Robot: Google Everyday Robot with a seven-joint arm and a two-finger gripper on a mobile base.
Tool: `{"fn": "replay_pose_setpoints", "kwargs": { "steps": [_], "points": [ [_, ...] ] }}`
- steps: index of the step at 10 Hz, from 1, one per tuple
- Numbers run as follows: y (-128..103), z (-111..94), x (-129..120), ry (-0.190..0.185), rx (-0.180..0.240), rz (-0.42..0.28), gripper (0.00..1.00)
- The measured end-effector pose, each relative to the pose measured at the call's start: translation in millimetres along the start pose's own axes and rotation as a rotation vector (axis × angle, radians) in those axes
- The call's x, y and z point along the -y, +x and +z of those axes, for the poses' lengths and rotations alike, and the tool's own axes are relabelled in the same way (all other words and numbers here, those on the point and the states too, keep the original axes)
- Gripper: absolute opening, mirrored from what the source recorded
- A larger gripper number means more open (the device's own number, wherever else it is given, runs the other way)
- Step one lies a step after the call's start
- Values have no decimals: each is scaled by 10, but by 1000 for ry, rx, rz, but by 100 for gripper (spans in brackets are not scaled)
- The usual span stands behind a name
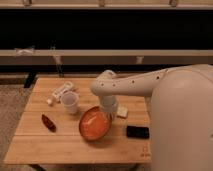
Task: Drag the ceramic bowl in a circle
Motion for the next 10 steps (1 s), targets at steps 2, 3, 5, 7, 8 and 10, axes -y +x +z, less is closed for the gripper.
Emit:
{"fn": "replay_pose_setpoints", "kwargs": {
  "steps": [2, 3, 5, 7, 8, 10],
  "points": [
    [-139, 5, 95, 24, 6, 16, 0],
    [-186, 12, 187, 37, 7, 31, 0],
    [-134, 53, 417, 68, -13, 57, 0],
    [-2, 61, 660, 84, -28, 80, 0],
    [121, 45, 794, 84, -38, 96, 0],
    [432, 38, 777, 74, -70, 85, 0]
  ]
}}
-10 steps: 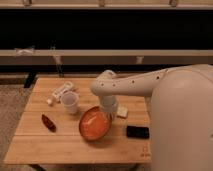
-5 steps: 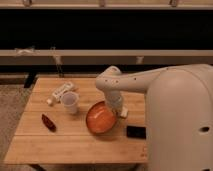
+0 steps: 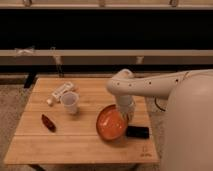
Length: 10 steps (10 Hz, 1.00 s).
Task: Drag the ceramic bowl in a circle
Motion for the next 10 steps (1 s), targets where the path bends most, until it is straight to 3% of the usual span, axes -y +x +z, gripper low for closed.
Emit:
{"fn": "replay_pose_setpoints", "kwargs": {
  "steps": [5, 7, 10],
  "points": [
    [638, 160, -377, -12, -112, -83, 0],
    [635, 153, -631, -21, -115, -123, 0],
    [360, 102, -1090, -18, -103, -207, 0]
  ]
}}
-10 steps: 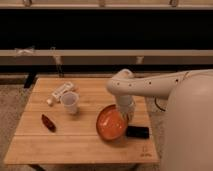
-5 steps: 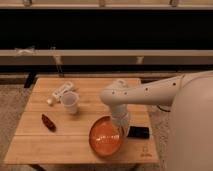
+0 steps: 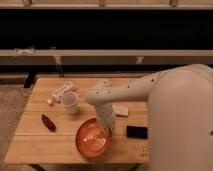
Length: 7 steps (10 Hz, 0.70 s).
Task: Drag the ceramic bowl in a circle
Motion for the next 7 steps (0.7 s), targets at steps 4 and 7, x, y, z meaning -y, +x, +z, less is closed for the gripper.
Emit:
{"fn": "replay_pose_setpoints", "kwargs": {
  "steps": [4, 7],
  "points": [
    [-593, -91, 174, 33, 29, -50, 0],
    [-867, -187, 609, 52, 65, 6, 0]
  ]
}}
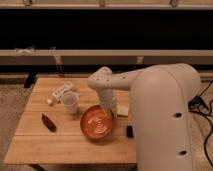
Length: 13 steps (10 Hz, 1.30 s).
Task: Drag the ceramic bowl in a circle
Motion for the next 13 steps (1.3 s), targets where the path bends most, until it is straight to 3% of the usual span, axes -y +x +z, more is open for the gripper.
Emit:
{"fn": "replay_pose_setpoints", "kwargs": {
  "steps": [3, 5, 7, 11, 13],
  "points": [
    [81, -8, 423, 22, 20, 81, 0],
    [225, -23, 550, 33, 20, 118, 0],
    [514, 7, 643, 49, 9, 149, 0],
    [1001, 127, 389, 72, -44, 146, 0],
    [1159, 180, 275, 61, -60, 140, 0]
  ]
}}
